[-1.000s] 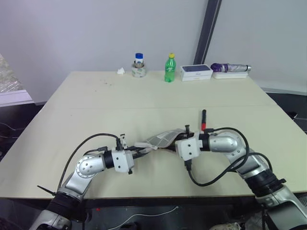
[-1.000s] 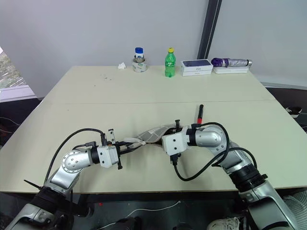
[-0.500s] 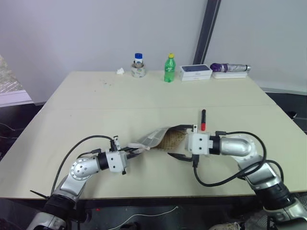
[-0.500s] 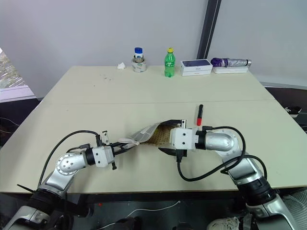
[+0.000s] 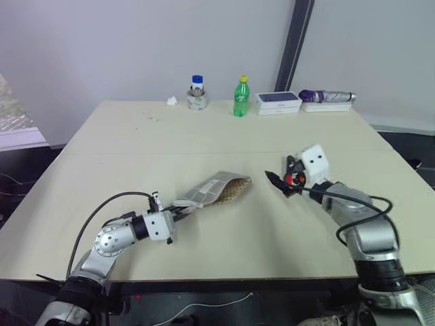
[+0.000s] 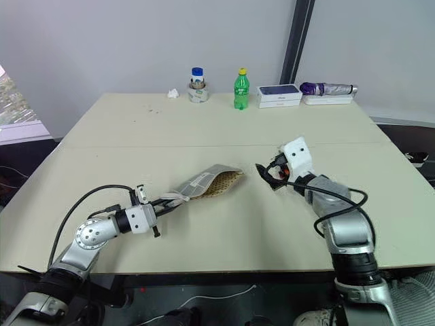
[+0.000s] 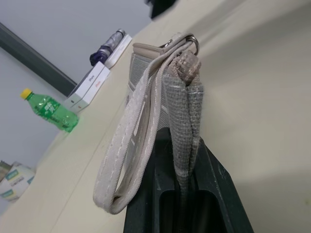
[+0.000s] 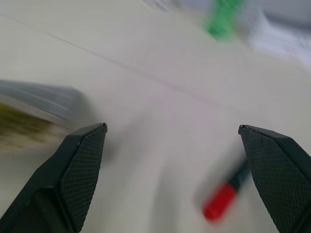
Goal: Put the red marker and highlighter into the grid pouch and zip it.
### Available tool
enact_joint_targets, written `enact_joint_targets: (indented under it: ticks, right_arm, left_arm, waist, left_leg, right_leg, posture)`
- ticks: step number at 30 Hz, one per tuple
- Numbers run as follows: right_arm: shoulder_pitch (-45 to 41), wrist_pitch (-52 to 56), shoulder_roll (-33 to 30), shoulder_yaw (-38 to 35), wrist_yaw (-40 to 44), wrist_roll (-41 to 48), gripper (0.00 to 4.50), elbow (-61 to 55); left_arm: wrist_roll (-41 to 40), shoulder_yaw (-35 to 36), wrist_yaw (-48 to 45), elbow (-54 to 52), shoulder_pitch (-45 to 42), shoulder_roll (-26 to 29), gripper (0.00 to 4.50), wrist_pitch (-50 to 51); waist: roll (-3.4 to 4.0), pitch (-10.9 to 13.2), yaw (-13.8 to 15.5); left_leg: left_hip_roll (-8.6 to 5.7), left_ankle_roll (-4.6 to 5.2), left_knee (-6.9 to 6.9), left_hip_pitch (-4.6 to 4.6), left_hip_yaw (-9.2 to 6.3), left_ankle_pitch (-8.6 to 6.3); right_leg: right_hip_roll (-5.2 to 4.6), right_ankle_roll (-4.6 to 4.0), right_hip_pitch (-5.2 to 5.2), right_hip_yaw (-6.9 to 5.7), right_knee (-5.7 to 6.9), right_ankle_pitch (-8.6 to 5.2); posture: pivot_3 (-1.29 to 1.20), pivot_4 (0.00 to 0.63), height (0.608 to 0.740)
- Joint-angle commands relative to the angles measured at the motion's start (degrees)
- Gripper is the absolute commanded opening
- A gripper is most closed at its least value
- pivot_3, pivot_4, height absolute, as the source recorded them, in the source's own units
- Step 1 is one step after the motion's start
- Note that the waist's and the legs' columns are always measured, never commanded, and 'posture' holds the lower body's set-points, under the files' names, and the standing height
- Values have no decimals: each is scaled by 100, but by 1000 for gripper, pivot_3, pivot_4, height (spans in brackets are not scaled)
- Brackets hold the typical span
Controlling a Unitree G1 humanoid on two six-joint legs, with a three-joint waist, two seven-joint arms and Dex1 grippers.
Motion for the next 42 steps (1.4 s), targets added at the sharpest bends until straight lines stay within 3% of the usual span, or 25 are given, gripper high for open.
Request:
enact_joint_targets:
  ticks: [1, 14, 17, 24, 29, 35, 38, 42]
  right_arm:
    - [-517, -102, 274, -347, -645, -22, 4488, 590]
    - [-1021, -975, 690, -366, -1564, -292, 4488, 2381]
    - [-977, -861, 768, -427, -1549, -153, 3751, 2423]
    - [-882, -910, 626, -447, -1322, -99, 438, 2261]
    - [-392, -1362, 184, -419, 359, 628, 369, 1117]
    - [974, -1083, -944, -576, 2586, 1945, 369, -821]
    - [1581, -1221, -1541, -603, 3203, 2009, 369, -1198]
    - [1945, -1570, -1880, -490, 3546, 1803, 369, -1281]
  left_arm:
    - [62, 38, 97, -197, -5, -32, 0, -45]
    - [160, 47, 231, -857, 331, -19, 0, 310]
    - [181, 48, 242, -969, 381, -7, 0, 385]
    - [242, 11, 276, -1072, 382, -51, 0, 474]
    - [244, 2, 287, -1041, 342, -107, 0, 489]
    - [260, 27, 353, -971, 287, -149, 0, 460]
    - [207, 40, 360, -960, 272, -154, 0, 456]
    - [136, 69, 348, -880, 224, -158, 0, 426]
  waist:
    - [2, 1, -14]
    - [3, 1, -8]
    - [3, 1, -7]
    - [3, 1, -1]
    - [5, 2, 15]
    - [4, 1, 22]
    - [3, 2, 24]
    - [3, 2, 12]
  left_leg:
    - [0, 0, -2, 0, 3, 0]
    - [3, 1, -4, 0, 6, 0]
    - [3, 1, -4, 0, 6, 0]
    - [3, 1, -4, 0, 7, 0]
    - [3, 3, -4, -1, 7, -1]
    - [10, 6, -1, -5, 0, -3]
    - [9, 7, 4, -4, 0, -4]
    - [8, 6, 4, -4, -1, -4]
  right_leg:
    - [0, 0, -2, 2, 1, 0]
    - [0, 0, -5, 6, 3, 0]
    - [0, 0, -4, 6, 3, 0]
    - [0, 0, -5, 7, 3, 0]
    - [0, 0, -5, 7, 1, 0]
    - [0, 1, 2, 0, -7, 0]
    - [0, 0, 6, 0, -8, 0]
    - [0, 0, 5, 1, -8, 0]
  posture:
    - [0, 150, 740]
    - [0, 150, 740]
    - [0, 150, 740]
    - [0, 150, 740]
    - [0, 150, 740]
    - [0, 150, 740]
    - [0, 150, 740]
    - [0, 150, 740]
